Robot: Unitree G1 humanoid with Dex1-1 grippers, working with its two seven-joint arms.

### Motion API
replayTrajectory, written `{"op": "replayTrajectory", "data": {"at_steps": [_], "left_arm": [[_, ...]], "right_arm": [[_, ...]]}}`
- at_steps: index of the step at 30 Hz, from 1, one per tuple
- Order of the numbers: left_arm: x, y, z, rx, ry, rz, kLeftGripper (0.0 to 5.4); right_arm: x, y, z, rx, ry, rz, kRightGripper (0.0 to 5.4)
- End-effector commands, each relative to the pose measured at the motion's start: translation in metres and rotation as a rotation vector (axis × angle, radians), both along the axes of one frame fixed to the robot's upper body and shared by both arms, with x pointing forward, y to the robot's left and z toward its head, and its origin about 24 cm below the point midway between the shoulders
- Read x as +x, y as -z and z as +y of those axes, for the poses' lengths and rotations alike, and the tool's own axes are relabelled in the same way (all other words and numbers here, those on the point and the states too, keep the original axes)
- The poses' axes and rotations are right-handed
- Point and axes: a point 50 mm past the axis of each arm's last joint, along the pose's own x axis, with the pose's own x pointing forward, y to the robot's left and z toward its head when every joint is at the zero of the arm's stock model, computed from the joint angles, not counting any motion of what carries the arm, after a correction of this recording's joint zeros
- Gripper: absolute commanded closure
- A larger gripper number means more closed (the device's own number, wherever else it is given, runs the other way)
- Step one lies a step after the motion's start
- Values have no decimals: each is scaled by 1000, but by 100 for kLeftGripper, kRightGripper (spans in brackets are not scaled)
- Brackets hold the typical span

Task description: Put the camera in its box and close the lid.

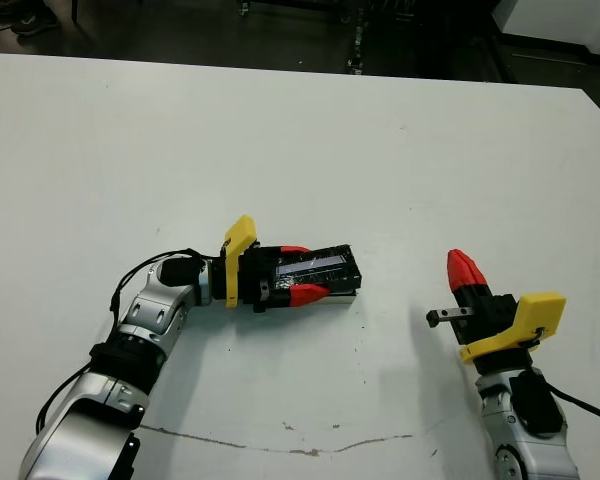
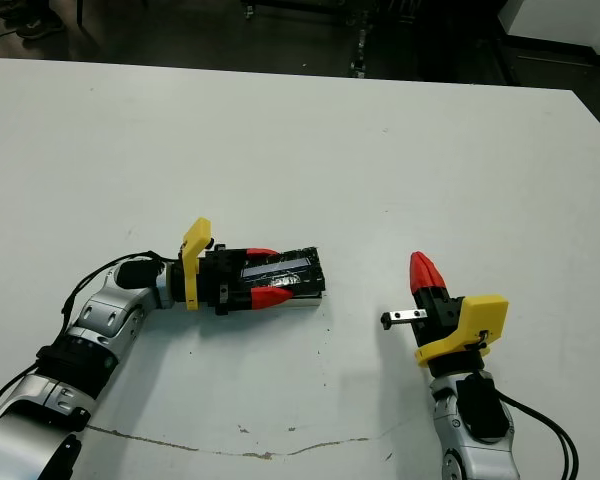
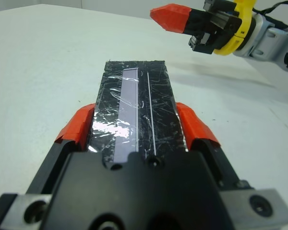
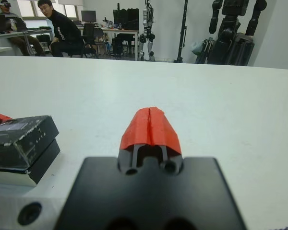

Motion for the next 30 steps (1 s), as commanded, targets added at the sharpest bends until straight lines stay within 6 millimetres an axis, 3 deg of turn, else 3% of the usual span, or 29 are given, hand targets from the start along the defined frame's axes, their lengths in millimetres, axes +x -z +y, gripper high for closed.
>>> {"op": "replayTrajectory", "data": {"at_steps": [1,15,25,30], "left_arm": [[-12,24,-8,136,78,81,223],[10,20,4,330,137,71,223],[10,33,3,351,103,78,223],[11,31,10,358,71,-64,162]], "right_arm": [[0,-1,-4,-3,8,12,540],[-1,-1,-5,-6,2,11,540],[-2,1,-5,-2,12,16,540],[-2,1,-5,-3,7,14,540]]}}
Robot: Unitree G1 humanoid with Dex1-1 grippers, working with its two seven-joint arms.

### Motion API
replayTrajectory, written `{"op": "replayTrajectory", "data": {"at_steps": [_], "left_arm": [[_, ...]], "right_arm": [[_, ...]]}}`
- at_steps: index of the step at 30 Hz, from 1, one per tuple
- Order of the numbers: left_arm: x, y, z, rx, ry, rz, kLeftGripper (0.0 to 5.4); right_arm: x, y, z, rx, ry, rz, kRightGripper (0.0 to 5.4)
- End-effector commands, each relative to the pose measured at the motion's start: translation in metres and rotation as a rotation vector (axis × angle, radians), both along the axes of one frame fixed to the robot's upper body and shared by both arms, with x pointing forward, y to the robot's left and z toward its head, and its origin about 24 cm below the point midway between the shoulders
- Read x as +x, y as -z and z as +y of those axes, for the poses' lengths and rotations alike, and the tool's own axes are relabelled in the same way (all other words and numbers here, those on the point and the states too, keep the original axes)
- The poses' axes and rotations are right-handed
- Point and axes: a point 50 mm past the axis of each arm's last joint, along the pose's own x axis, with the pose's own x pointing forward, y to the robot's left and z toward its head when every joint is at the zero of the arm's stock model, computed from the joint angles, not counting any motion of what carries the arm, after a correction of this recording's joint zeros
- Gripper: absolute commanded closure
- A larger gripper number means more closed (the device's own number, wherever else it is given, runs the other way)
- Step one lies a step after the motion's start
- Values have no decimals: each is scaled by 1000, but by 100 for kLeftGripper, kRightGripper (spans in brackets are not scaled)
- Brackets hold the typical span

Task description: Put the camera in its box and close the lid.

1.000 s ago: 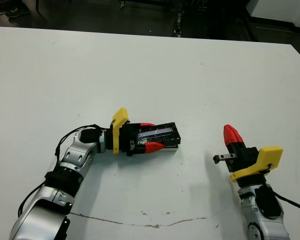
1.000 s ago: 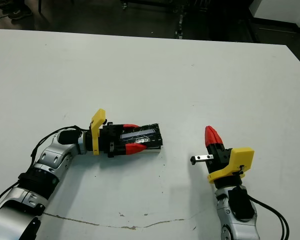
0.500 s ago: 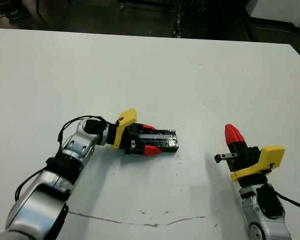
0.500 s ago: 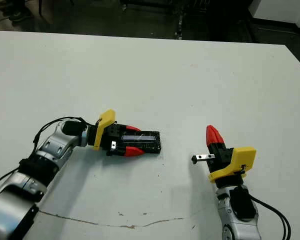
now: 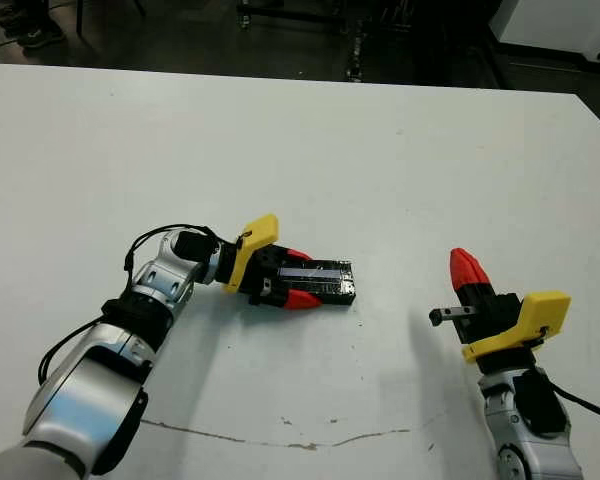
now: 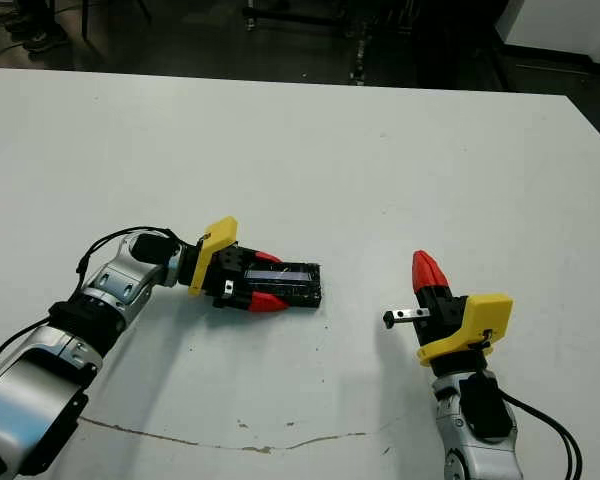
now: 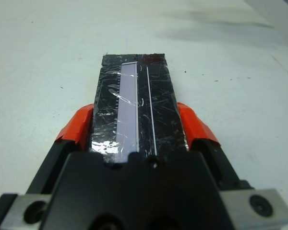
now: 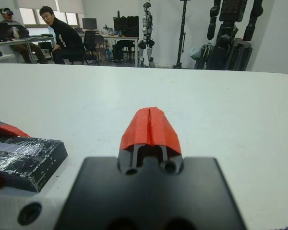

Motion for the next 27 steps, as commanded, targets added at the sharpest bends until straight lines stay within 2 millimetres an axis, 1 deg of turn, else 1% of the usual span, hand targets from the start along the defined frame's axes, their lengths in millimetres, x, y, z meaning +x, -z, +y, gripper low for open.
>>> {"op": "replayTrajectory", "data": {"at_steps": [1,7,11,18,22,27], "left_arm": [[-9,28,12,122,-67,0,148],[-13,27,29,109,-55,-61,58],[-16,27,47,151,-79,-72,1],[-22,21,80,162,-148,-57,0],[-26,11,102,178,-201,-23,0],[-34,-7,133,204,-262,11,0]], "right_arm": [[-1,2,-4,-10,7,15,540],[-2,2,-5,-13,12,19,540],[-2,3,-4,-12,6,10,540],[-2,3,-3,-10,4,13,540],[-3,4,-3,-3,8,22,540],[-3,3,-3,-6,10,23,540]]}}
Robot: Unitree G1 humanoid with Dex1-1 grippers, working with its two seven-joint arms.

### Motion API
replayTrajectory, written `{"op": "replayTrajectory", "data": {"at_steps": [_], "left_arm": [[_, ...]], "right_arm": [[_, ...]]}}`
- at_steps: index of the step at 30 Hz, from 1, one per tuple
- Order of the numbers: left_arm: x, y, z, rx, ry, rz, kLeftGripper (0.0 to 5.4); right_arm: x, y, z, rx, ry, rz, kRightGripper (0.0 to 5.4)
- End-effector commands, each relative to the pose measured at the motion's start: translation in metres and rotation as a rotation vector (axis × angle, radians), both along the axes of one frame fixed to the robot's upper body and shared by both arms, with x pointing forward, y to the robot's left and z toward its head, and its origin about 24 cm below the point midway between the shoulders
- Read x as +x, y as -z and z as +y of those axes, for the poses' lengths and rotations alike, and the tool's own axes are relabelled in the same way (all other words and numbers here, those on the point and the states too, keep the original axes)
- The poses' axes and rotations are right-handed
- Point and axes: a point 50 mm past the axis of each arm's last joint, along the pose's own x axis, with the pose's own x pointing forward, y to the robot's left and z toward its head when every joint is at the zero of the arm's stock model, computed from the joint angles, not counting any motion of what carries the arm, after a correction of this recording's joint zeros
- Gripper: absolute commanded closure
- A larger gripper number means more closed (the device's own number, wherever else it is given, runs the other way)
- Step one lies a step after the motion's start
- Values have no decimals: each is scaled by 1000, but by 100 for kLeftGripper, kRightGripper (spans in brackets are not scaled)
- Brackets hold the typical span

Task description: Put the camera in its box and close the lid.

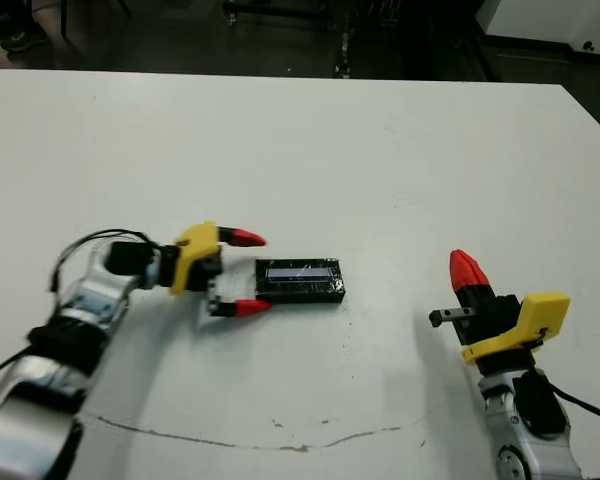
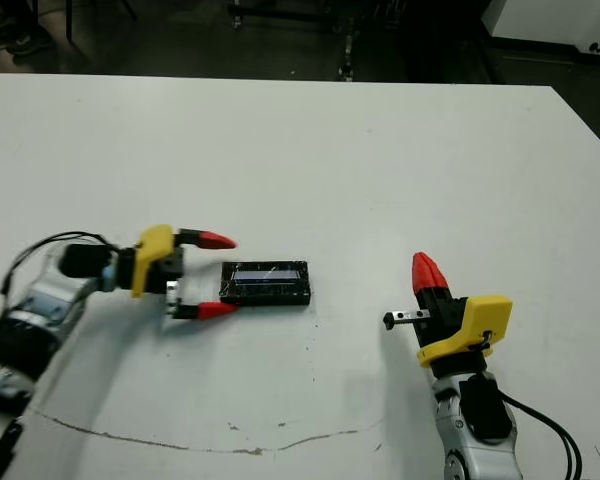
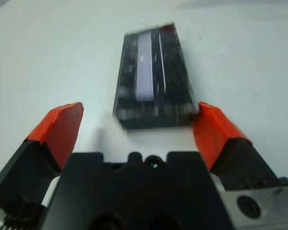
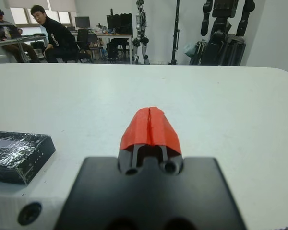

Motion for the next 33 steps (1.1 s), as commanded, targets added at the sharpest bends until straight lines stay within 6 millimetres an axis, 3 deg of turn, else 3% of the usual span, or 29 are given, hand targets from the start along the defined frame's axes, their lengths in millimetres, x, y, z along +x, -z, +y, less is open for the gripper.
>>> {"op": "replayTrajectory", "data": {"at_steps": [1,8,12,15,19,28,33], "left_arm": [[-17,6,44,126,-89,107,0],[-26,-35,67,199,-100,34,0],[-25,-56,67,62,-258,-76,0],[-26,-59,49,-174,-476,-174,26],[-32,-64,14,-408,-575,-258,84],[-37,-64,-40,-629,-624,-276,219],[-41,-55,-49,-686,-704,-251,294]], "right_arm": [[-2,2,-2,-9,9,19,540],[-1,2,-2,-12,0,10,540],[-1,3,-2,-16,5,10,540],[-1,4,-2,-11,4,11,540],[-1,4,-2,-6,1,13,540],[-1,4,-1,2,3,18,540],[-1,2,-1,-3,18,13,540]]}}
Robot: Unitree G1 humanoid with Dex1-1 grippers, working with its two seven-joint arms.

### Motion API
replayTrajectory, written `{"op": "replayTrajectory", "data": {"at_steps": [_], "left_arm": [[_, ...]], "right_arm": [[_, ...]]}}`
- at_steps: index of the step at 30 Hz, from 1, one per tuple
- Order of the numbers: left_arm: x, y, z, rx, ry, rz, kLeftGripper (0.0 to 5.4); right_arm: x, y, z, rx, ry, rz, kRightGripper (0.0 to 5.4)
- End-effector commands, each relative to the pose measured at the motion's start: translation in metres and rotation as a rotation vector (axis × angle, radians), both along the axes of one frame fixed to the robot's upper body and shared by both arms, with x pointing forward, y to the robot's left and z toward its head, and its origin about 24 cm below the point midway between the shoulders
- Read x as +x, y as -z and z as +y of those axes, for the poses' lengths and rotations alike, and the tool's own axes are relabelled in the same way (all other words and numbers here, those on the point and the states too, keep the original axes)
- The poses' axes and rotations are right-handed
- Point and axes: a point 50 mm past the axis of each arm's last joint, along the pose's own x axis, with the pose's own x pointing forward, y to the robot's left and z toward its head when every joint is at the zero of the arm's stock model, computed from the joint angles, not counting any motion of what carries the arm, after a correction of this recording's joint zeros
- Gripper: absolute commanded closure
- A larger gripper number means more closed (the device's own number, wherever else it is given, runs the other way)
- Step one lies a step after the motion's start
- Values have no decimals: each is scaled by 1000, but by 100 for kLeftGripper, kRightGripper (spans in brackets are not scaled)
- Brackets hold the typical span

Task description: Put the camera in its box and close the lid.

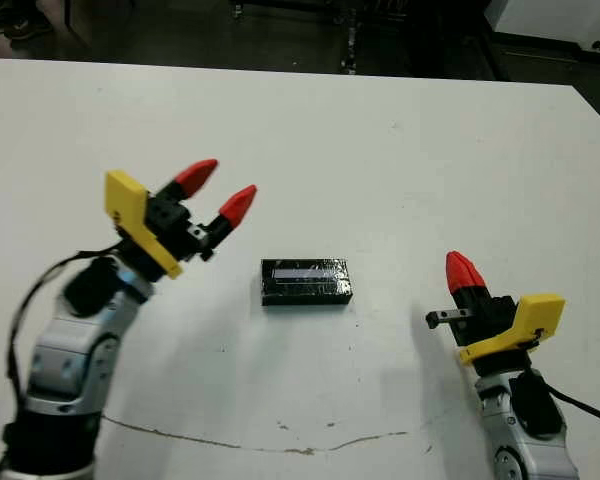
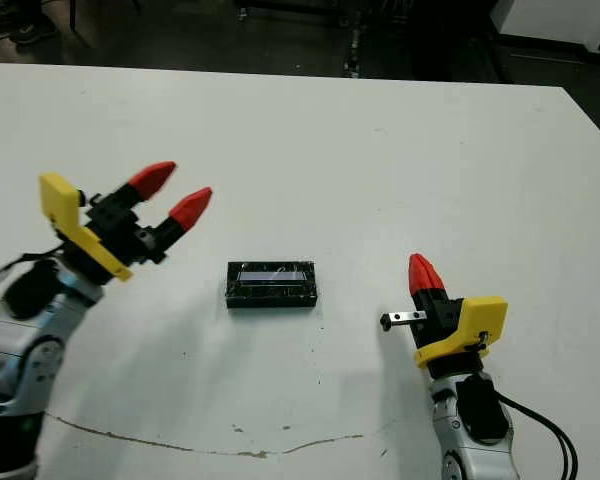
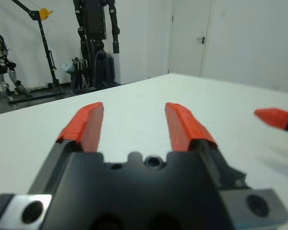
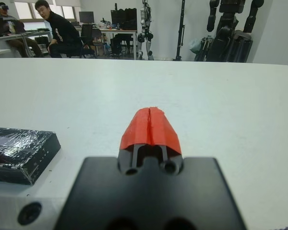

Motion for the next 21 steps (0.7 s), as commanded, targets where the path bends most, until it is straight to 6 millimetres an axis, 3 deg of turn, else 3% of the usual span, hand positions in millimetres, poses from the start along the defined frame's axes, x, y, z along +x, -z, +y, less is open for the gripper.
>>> {"op": "replayTrajectory", "data": {"at_steps": [1,15,21], "left_arm": [[-5,11,-1,-52,-64,38,311],[-39,49,15,-166,-330,77,529],[-48,58,21,-100,-421,-8,538]], "right_arm": [[-1,-1,-4,-13,26,3,540],[13,-22,-11,6,77,-115,540],[18,-28,-9,19,97,-137,540]]}}
